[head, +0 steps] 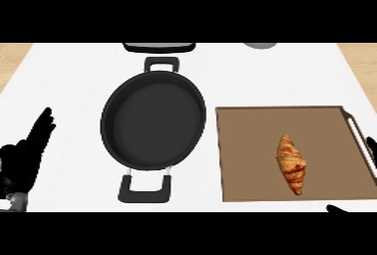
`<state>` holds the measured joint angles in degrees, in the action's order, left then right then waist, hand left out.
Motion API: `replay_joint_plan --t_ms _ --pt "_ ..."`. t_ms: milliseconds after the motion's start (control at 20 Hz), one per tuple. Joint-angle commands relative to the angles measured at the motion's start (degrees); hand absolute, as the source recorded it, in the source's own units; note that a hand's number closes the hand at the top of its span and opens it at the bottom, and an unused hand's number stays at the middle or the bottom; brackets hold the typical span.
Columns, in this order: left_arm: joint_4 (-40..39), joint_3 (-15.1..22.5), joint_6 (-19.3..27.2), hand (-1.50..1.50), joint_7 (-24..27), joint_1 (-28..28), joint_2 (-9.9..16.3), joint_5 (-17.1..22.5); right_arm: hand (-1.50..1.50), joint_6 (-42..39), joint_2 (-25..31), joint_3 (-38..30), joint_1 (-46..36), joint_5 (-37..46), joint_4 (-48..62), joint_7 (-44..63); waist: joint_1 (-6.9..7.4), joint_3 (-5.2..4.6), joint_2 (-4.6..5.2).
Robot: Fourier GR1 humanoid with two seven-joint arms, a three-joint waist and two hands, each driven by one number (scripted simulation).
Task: Pick the croissant from the tray and place it in the pot
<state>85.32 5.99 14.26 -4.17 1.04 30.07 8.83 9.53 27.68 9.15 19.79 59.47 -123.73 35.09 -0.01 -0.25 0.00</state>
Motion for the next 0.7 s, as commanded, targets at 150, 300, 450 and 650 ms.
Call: replay_joint_plan --t_ms 150,300,450,650 --pt "-0.48 0.97 -0.55 0.0 2.15 0.58 -0.99 -1.61 -1.5 -25.47 -2.46 7.15 -10.82 2.17 1.1 17.97 2.1 -0.04 0.41" --pt "0.16 1.75 0.53 0.0 -0.75 -1.77 -2.09 -1.98 -1.5 -36.01 -5.22 6.45 -18.27 -1.48 6.0 24.7 2.91 -0.03 0.71" --pt "-0.27 1.28 -0.69 0.0 -1.06 -2.61 -1.14 -1.97 -1.5 -40.63 -11.15 8.85 -22.1 -2.82 13.32 28.99 2.47 0.07 0.66" --pt "1.46 -0.33 -1.62 0.0 -4.16 -2.41 0.01 -0.51 -1.5 -46.58 -16.22 6.44 -28.42 -4.65 17.49 33.17 1.72 0.14 0.26"
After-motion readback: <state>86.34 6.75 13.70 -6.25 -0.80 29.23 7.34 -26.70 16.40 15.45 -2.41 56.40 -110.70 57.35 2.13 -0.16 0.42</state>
